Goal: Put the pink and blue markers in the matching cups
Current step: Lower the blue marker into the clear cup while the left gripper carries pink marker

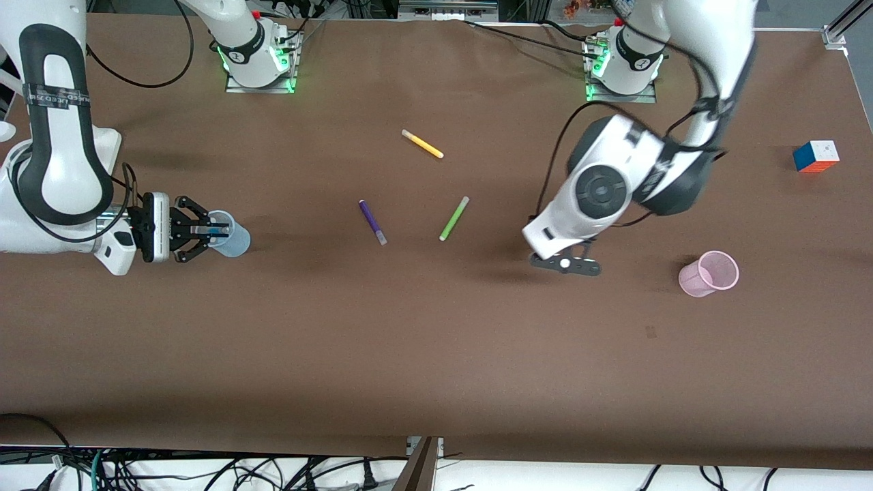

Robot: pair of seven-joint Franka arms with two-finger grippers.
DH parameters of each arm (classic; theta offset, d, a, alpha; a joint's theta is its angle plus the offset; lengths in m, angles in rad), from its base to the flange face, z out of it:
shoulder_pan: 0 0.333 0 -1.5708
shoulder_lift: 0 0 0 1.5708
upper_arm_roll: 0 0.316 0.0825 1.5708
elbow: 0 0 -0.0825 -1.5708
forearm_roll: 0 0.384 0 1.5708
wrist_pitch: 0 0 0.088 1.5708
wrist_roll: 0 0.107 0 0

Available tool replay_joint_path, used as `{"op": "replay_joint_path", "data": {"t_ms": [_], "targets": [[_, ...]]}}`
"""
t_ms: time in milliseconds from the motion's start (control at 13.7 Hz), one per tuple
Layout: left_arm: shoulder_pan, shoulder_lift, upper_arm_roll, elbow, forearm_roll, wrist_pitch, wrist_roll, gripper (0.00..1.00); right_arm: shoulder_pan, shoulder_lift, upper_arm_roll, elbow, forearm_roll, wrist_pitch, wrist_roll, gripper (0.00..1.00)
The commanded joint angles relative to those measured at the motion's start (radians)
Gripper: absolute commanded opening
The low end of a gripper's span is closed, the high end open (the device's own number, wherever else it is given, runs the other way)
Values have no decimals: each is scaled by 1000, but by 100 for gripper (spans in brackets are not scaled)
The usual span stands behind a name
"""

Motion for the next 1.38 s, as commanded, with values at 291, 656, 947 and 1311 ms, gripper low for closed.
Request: {"op": "replay_joint_path", "data": {"t_ms": [291,656,947,1311], "targets": [[247,-114,-6,-37,7,-43,666,0,-30,-14,2,-57,35,-35,-103,0],[393,-99,-6,-45,-62,24,1122,0,-44,-21,0,-53,35,-44,-66,100],[508,-34,-6,-44,-209,83,1461,0,-43,-21,2,62,7,-50,287,100],[609,53,-6,-42,-387,95,1772,0,6,-15,9,294,-216,-107,965,100]]}}
